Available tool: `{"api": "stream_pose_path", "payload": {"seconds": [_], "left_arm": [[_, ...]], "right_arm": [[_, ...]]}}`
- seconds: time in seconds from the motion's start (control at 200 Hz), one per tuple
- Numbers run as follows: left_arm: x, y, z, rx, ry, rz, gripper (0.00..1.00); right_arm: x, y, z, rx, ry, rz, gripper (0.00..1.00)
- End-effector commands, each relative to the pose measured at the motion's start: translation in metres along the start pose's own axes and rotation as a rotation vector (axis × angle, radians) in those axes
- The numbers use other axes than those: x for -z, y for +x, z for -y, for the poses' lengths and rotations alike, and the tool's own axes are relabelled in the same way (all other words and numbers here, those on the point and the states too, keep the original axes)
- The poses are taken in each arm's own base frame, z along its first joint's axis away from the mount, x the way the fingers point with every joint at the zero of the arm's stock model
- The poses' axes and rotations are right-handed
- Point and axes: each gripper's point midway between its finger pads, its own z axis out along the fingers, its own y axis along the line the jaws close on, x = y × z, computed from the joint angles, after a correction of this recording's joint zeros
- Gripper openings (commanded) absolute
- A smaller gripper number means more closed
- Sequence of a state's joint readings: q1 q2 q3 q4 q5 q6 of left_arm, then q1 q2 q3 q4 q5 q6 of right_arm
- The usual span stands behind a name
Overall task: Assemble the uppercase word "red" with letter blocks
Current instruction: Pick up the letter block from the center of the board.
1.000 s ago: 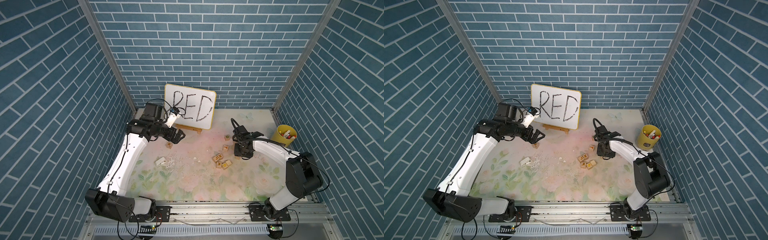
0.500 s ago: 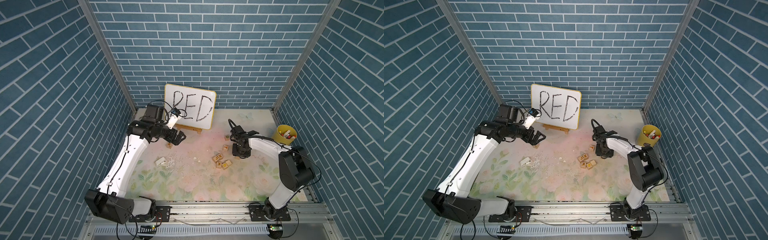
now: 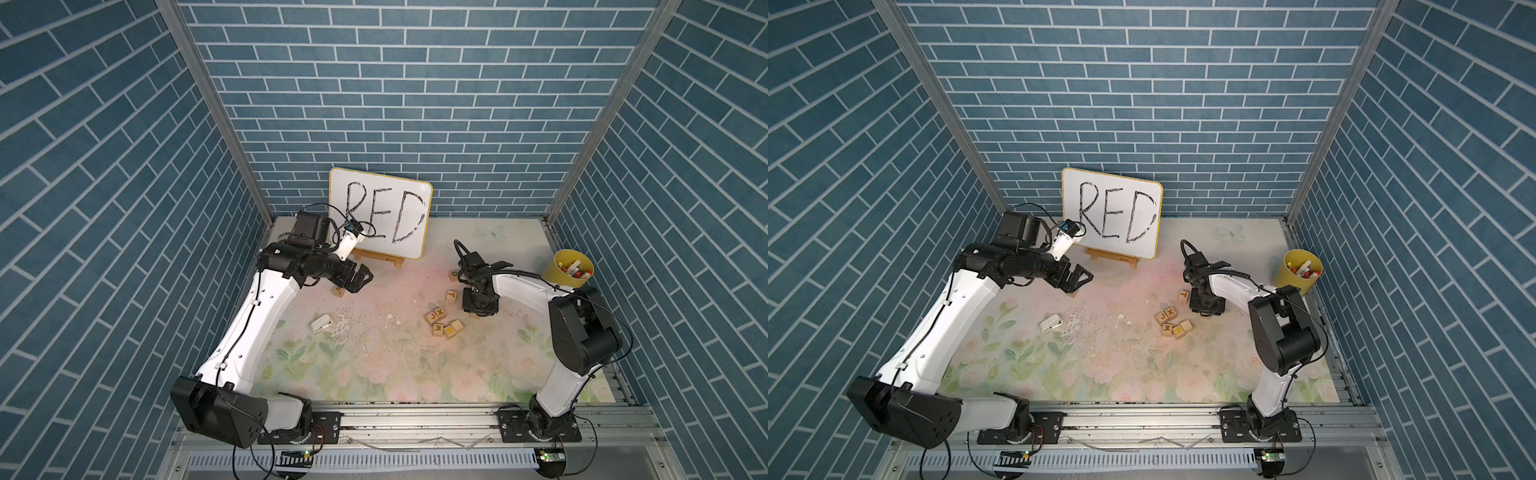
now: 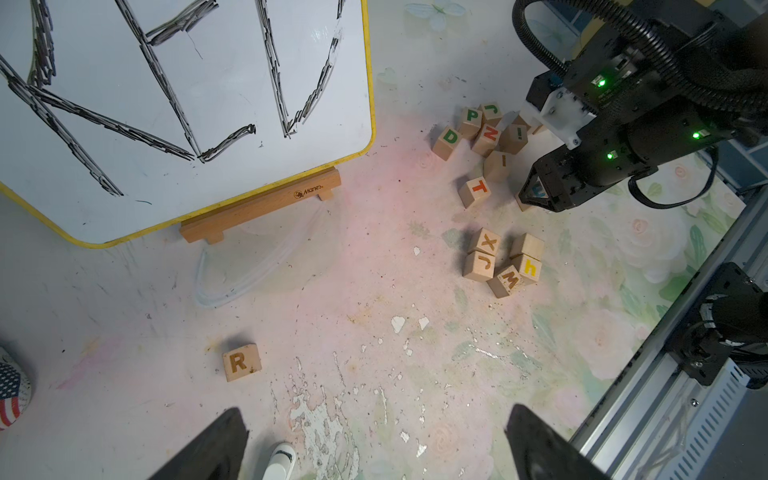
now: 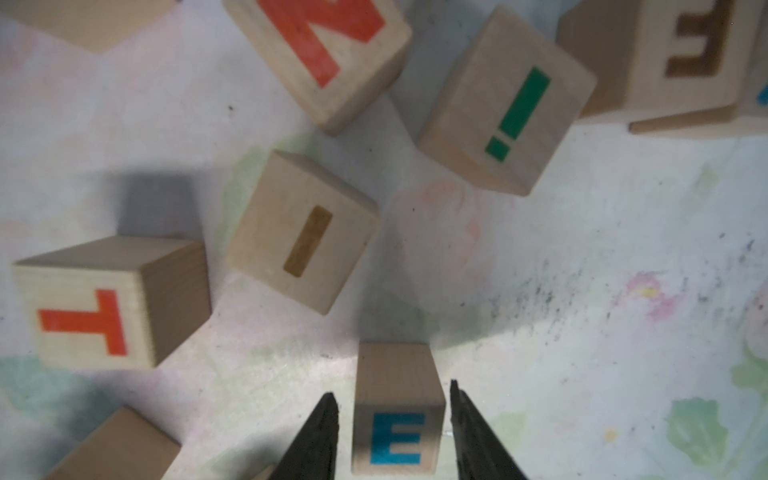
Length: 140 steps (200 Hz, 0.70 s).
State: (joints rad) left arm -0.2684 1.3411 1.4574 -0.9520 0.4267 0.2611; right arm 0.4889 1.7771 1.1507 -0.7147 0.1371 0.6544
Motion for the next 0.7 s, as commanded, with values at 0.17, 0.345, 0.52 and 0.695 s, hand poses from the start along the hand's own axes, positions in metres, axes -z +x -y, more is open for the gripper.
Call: {"api": "stream_pose_path", "payload": {"seconds": [0.17, 0.345, 0.52, 0.695], "left_arm": [[-0.001, 0.004, 0.003, -0.003, 0.0, -0.002, 0.99], [-0.003, 0.007, 0.004, -0.001, 0.001, -0.005, 0.99], [-0.001, 0.007, 0.003, -0.003, -0.006, -0.003, 1.0], [-0.001, 0.007, 0.004, -0.004, -0.01, -0.004, 0.99]], "right_arm": [[-0.009, 0.001, -0.002, -0.017, 0.011, -0.019, 0.44], [-0.014, 0.005, -0.001, -0.028, 0.003, -0.023, 0.39], [-0.015, 0.007, -0.001, -0.032, 0.001, -0.027, 0.35], [-0.015, 0.008, -0.001, -0.034, -0.006, -0.029, 0.29]]}}
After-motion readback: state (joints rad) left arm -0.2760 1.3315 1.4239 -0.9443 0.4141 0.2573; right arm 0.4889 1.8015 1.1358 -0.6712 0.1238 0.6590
